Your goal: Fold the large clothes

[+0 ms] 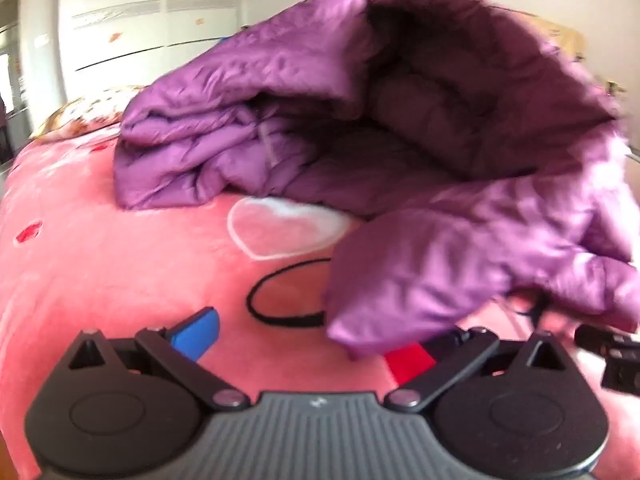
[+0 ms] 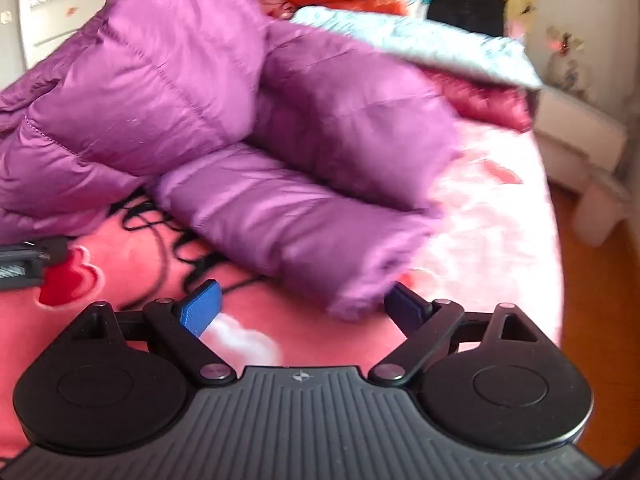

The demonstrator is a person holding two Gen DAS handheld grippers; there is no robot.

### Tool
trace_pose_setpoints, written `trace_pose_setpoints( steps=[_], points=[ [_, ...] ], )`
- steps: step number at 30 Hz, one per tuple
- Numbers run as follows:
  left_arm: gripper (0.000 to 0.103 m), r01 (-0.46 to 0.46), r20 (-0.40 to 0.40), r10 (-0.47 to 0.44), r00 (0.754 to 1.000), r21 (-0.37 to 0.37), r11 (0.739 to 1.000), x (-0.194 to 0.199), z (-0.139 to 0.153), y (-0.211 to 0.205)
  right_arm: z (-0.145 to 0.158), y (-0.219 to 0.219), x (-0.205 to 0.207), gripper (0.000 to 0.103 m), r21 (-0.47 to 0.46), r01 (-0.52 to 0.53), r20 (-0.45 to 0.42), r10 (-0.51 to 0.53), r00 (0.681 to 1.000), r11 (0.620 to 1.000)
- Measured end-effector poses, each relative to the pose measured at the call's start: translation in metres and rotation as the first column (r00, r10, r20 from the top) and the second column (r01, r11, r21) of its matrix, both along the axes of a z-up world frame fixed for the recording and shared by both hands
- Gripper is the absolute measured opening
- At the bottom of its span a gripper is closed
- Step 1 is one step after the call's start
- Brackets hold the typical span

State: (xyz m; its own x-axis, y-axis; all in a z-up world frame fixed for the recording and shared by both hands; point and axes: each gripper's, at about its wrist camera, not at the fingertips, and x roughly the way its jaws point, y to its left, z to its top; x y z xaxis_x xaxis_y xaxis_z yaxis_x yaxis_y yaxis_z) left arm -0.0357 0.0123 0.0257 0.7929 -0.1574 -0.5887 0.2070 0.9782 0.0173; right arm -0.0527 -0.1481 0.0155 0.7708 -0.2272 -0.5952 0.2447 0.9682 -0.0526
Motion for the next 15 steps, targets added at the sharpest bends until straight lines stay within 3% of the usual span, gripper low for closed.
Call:
trace_pose_setpoints(
  steps=[4,8,15],
  points=[
    [0.103,0.081,0.024,-0.082,0.996,0.028,0.996,-0.024,0.029,-0.001,0.021,-0.009,-0.038,0.103,-0.085,0.059,0.075,-0.052,0.996,0.995],
    [0.103,0.119,0.069,-0.117,0.991,-0.031,0.992,-0.047,0.068,0.012,0.057,-0.019,-0.075,0.103,-0.063,0.078,0.150,-0.068,0.986,0.995],
    [0.103,0.135,0.139,-0.127,0.982,-0.052,0.989,-0.083,0.133,0.040,0.107,-0.025,-0.120,0.103,-0.022,0.081,0.189,-0.075,0.979,0.997]
  ],
)
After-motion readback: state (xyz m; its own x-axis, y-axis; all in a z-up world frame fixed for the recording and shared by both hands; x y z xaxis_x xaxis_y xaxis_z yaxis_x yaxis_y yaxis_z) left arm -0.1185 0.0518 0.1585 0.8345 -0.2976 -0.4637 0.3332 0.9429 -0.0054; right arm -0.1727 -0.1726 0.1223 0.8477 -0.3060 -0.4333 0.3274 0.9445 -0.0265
